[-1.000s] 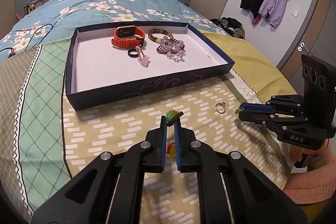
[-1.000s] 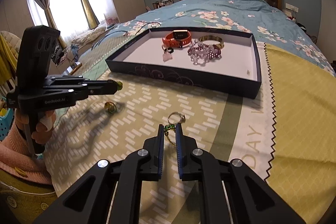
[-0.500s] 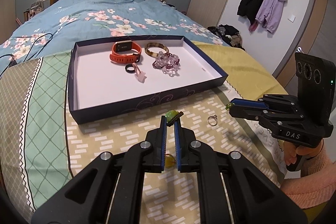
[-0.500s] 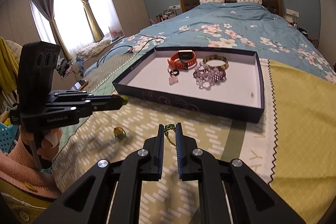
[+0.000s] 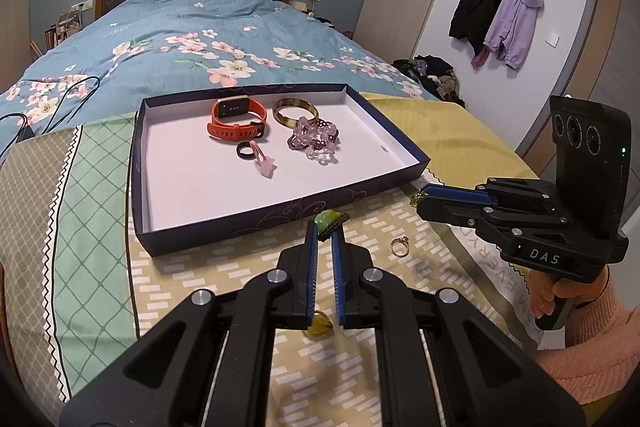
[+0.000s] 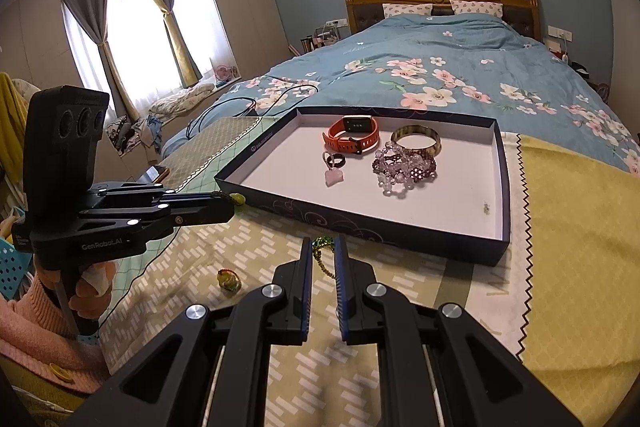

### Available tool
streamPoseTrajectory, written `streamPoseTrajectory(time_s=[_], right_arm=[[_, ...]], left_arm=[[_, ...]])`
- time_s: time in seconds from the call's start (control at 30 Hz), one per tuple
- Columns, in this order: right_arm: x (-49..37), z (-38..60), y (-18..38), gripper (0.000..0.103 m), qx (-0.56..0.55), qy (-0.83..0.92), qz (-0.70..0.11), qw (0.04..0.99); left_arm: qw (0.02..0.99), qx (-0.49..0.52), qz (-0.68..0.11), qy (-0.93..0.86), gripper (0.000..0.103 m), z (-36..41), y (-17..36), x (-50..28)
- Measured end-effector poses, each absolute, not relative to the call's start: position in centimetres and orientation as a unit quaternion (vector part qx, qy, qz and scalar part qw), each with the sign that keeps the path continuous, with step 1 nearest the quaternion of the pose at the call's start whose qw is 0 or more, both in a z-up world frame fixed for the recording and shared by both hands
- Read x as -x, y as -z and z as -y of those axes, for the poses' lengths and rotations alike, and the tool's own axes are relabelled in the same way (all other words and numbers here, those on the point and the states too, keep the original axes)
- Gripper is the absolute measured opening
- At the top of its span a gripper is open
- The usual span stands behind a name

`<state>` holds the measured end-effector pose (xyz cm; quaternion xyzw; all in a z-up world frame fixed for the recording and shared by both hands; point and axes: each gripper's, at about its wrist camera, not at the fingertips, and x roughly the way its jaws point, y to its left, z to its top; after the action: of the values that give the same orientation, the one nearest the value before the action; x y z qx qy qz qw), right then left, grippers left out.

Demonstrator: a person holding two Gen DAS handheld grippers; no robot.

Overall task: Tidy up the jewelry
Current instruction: 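Carry the green ring into the box with the left tool while the right tool carries its ring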

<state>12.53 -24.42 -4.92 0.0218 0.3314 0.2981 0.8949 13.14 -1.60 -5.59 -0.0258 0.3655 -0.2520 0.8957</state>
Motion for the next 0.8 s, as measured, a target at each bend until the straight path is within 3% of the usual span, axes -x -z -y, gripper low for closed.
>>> streamPoseTrajectory(time_s=[0.8], right_arm=[[-15.4,24.3,3.7,0.009,-0.017,-0.291,-0.315,0.903]], left_arm=[[0.904,0.021,-0.355,0.236,0.007,1.5,4.7,-15.0]])
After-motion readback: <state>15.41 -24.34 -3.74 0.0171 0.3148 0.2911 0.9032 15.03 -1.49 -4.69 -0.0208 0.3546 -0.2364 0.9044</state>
